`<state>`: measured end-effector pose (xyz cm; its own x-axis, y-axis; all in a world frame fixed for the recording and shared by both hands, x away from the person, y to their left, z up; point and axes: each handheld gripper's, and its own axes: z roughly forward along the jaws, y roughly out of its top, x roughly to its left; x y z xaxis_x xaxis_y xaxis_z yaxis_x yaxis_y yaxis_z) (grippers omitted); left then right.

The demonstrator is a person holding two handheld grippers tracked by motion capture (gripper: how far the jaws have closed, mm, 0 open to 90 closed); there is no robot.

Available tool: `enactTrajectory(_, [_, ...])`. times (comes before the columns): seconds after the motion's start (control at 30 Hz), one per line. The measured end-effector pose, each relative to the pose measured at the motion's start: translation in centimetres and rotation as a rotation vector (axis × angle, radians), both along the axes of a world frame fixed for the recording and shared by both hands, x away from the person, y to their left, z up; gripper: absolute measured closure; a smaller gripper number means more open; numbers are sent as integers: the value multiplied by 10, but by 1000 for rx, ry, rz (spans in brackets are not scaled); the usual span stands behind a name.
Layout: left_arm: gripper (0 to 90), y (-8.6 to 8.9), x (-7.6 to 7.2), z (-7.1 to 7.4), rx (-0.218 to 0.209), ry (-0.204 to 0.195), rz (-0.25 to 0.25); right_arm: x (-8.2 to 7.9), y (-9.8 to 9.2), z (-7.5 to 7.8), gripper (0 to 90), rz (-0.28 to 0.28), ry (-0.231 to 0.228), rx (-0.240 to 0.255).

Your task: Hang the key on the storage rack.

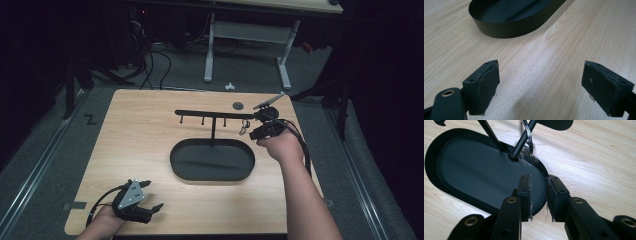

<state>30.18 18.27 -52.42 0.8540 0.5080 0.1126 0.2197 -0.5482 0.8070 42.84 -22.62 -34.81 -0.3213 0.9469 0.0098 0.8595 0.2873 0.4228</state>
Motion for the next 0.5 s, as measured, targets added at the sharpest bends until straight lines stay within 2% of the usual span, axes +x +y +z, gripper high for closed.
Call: enactTrajectory(0.5, [153, 0, 0, 0, 2, 1, 0, -7, 1, -8, 591, 6, 23, -26])
